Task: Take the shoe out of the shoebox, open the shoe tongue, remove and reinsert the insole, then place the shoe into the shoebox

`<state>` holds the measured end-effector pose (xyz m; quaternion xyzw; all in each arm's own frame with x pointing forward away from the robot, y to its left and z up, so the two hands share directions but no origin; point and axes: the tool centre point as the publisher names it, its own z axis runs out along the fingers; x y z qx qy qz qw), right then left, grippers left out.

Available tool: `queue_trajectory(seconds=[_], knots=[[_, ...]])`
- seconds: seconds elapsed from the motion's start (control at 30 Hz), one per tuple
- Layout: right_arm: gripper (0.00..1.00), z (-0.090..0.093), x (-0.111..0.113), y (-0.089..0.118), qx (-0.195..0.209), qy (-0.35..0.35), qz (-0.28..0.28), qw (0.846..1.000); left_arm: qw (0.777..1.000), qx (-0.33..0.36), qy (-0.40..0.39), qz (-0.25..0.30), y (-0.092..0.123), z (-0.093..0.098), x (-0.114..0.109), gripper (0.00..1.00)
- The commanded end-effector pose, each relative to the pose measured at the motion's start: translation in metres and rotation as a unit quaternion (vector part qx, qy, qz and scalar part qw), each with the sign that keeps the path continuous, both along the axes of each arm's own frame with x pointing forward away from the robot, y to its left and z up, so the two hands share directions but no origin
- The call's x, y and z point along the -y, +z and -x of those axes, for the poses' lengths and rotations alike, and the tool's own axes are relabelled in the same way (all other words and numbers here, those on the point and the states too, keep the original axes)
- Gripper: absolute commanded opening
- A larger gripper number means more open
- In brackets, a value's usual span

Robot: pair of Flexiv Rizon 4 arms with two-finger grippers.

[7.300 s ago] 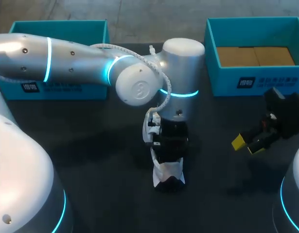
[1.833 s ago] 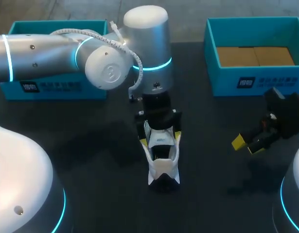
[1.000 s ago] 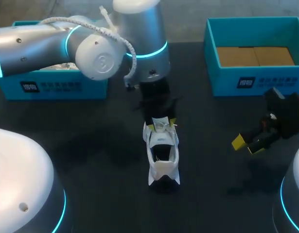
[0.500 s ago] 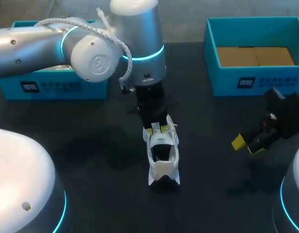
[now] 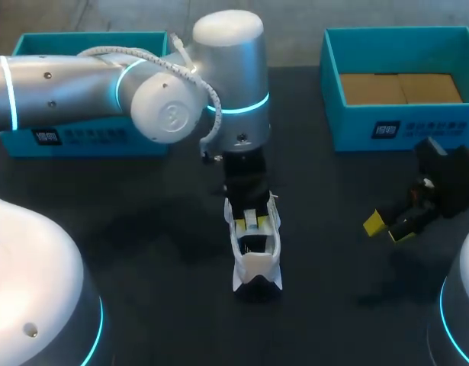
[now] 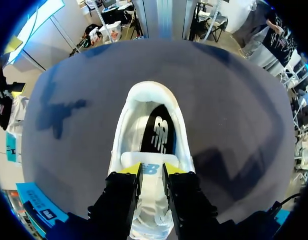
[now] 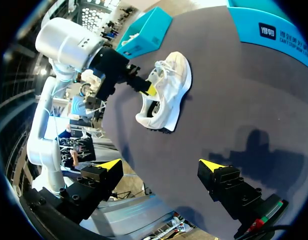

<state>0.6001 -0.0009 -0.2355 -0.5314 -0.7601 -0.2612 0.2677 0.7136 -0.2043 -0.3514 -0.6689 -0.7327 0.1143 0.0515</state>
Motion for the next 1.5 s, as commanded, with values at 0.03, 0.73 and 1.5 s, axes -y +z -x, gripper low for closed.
queue_trajectory(seconds=[0.03,0.73,1.5], knots=[[1.0,0.001,0.0,0.0,0.0,-0.001,0.001,1.0,1.0,0.002,0.003,0.008,0.008,-0.005,0.004,0.27],[1.0,0.001,0.0,0.0,0.0,-0.001,0.001,1.0,0.999,0.01,0.027,0.015,0.034,-0.012,-0.002,0.34],[1.0,0.001,0.0,0.0,0.0,-0.001,0.001,1.0,0.967,-0.093,0.234,0.035,0.102,-0.007,-0.037,1.0]])
